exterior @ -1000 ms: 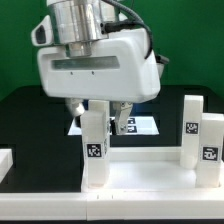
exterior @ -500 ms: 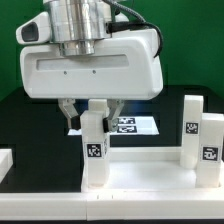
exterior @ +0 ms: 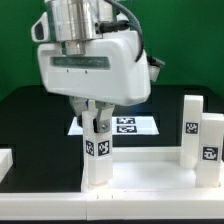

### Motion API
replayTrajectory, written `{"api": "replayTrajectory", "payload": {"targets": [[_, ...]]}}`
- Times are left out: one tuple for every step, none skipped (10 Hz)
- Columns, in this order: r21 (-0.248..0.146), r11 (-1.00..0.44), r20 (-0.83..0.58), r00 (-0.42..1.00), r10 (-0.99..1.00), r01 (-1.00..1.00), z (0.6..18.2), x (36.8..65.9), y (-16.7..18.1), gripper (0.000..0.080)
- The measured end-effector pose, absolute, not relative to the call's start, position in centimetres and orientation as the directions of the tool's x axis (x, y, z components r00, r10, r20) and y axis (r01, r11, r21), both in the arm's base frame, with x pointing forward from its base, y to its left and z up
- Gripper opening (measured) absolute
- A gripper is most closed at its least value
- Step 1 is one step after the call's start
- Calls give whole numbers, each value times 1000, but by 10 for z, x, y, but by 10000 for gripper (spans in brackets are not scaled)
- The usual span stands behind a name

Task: Assemble desk

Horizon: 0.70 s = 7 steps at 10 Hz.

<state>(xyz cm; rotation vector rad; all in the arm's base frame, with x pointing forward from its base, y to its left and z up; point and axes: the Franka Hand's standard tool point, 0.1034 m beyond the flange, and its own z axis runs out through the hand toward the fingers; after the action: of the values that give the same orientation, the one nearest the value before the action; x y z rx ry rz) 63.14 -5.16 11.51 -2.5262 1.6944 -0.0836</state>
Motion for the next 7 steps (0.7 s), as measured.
{"api": "replayTrajectory", "payload": {"targets": [[-107,-158,-39,163,-986,-982,115,631,-50,284],[-104,8,-67,-1,-998,-995,113,632,-48,284],[-104,117,-80,-109,-991,-988,112,631,-49,284],[-104,121,-82,-113,-990,-987,111,631,-49,284],[-105,100,-80,-92,-993,-989,111,631,-49,284],[-112,-41,-58,48,-997,-993,111,631,-50,284],[-116,-230,-34,236,-971,-966,110,630,-49,334]]}}
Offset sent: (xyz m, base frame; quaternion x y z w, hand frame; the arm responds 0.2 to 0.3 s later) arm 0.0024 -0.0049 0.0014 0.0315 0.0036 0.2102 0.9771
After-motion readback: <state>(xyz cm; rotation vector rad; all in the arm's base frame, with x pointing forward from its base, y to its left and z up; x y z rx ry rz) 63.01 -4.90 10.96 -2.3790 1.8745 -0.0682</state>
